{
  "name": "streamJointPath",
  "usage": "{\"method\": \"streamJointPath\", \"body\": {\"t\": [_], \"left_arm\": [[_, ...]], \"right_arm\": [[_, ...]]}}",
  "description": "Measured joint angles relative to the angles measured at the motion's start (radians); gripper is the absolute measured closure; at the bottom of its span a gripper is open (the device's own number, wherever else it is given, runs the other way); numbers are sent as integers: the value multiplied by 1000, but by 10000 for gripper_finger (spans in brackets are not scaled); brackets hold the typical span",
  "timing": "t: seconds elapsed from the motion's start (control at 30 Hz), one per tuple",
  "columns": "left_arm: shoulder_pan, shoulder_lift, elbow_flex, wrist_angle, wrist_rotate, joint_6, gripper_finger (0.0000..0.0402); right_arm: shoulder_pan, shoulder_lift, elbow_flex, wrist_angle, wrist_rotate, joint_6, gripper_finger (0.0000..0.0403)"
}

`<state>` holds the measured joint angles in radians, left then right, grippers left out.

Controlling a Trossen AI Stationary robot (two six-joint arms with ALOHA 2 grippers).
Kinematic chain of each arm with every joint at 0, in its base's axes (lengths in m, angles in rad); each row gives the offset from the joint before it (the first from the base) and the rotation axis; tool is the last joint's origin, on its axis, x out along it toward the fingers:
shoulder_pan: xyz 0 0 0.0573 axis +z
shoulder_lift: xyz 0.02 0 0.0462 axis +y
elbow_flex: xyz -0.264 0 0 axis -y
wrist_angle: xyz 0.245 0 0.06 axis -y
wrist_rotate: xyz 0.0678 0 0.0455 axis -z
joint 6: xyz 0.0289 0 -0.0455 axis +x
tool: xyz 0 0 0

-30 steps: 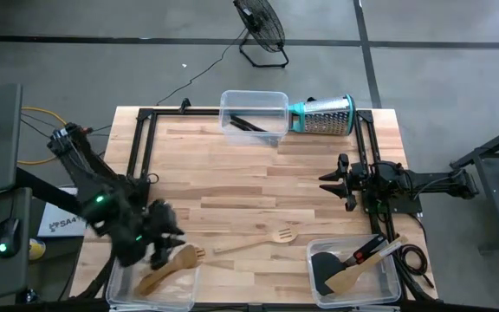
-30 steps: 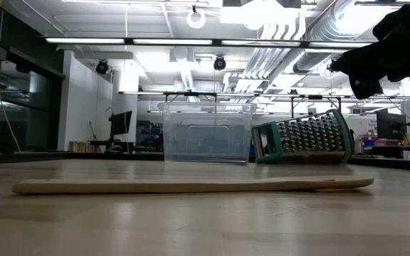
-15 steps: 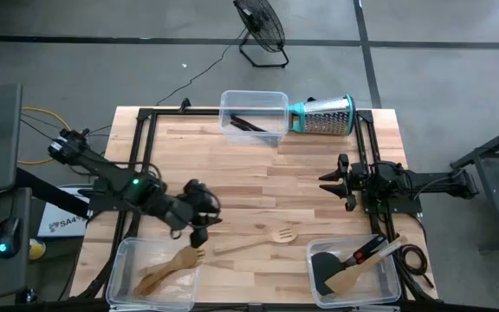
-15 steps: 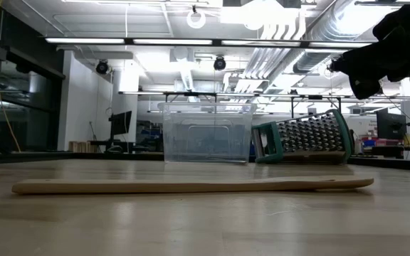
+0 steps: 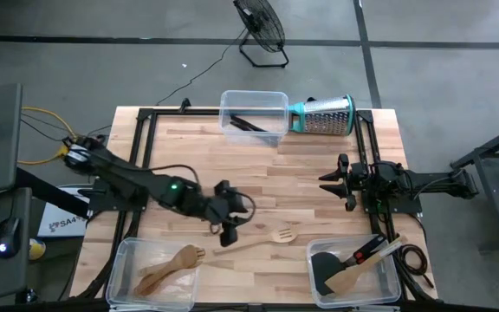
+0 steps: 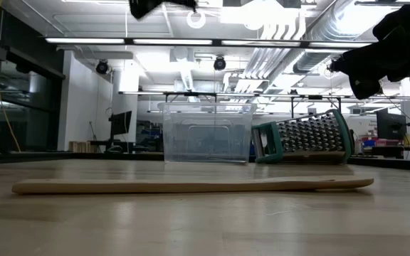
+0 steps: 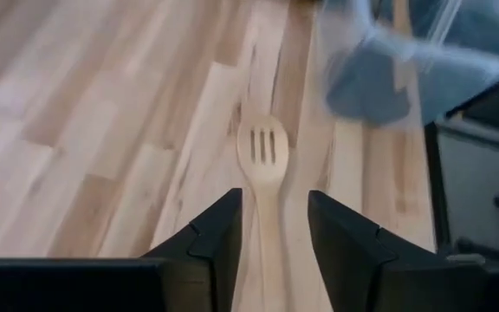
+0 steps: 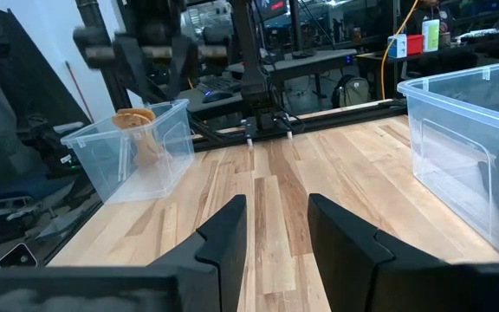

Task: Pick & Place Kitchen Items
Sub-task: Put the brown serving spoon into the bottom left transparent bin

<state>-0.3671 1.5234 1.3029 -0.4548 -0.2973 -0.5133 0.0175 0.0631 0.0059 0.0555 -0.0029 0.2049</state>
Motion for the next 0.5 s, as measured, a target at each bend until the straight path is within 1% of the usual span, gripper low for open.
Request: {"method": "streamJointPath", "body": {"t": [0.07,0.17,0.23,0.3,0.4,0.5], "left_arm": [[16,39,-1,26,51,25,258],[31,90,-1,64,109,47,224],[42,129,0,121,135,36,201],[47,157,-1,129,166,15,183],[48,203,1,174,191,-13,173],[48,245,19,153,207,-23,172]], "right_arm": [[0,0,0,0,0,0,286],[0,0,0,0,0,0,286],[0,0,0,0,0,0,286],[0,0,0,0,0,0,286],[0,0,0,0,0,0,286],[0,0,0,0,0,0,286]]}}
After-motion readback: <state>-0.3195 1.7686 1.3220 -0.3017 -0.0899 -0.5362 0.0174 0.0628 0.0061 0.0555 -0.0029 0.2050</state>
